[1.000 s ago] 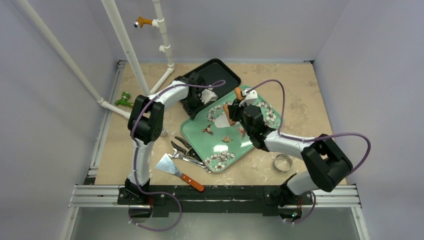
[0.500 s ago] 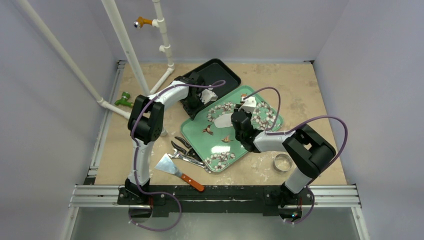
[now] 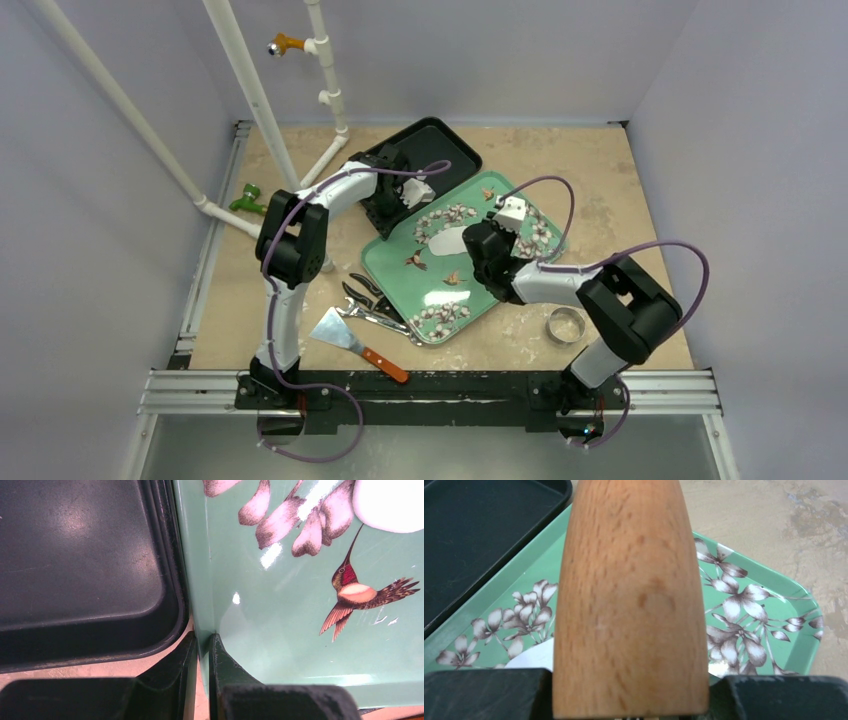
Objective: Roll out the dumpling wrappers from the dough
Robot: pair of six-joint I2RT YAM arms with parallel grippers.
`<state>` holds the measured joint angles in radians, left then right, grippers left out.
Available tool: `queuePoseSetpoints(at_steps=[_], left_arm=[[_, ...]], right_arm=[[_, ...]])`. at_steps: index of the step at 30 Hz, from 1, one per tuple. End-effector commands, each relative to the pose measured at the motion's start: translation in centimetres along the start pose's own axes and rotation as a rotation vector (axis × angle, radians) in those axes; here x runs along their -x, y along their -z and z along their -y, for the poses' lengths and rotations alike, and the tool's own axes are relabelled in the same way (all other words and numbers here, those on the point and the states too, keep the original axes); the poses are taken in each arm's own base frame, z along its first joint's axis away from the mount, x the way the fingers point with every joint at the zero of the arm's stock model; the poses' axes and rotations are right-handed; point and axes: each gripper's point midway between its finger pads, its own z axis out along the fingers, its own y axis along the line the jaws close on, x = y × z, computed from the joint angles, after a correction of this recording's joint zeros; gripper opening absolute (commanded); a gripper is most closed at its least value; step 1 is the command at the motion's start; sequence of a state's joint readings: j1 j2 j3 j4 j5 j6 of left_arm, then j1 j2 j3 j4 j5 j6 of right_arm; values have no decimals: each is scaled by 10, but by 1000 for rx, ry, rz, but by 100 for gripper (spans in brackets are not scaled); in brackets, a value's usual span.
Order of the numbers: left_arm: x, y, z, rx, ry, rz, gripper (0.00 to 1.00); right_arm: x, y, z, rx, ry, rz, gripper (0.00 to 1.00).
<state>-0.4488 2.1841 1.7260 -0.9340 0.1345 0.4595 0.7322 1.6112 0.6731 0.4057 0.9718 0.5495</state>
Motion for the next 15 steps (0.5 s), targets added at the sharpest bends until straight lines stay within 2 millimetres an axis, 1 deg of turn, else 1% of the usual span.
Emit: queuePoseSetpoints(at_steps=[1, 2, 5, 7, 9, 10, 12, 14, 15], left_arm=[[-25, -8, -13, 25, -29, -91, 0], [-25, -8, -13, 27, -29, -90, 0], [-24, -8, -14, 29, -29, -90, 0], [-25, -8, -14, 28, -29, -91, 0], [-25, -9, -14, 28, -29, -91, 0], [-24, -9, -14, 29, -30, -92, 0], [-25, -9, -14, 29, -30, -93, 0], [-25, -10, -13, 27, -29, -94, 0], [-25, -10, -13, 26, -30, -96, 0]], right_arm=[[-11, 11, 22, -8, 84, -49, 0], [-1, 13, 17, 18, 84, -31, 0], [36, 17, -5, 111, 94, 36, 0], [60, 22, -28, 213, 86, 76, 0], [80, 26, -45, 282, 64, 120, 0], [85, 26, -51, 298, 62, 137, 0], [83, 23, -66, 343, 61, 138, 0], [71, 19, -81, 390, 67, 123, 0], [64, 15, -85, 394, 68, 107, 0]])
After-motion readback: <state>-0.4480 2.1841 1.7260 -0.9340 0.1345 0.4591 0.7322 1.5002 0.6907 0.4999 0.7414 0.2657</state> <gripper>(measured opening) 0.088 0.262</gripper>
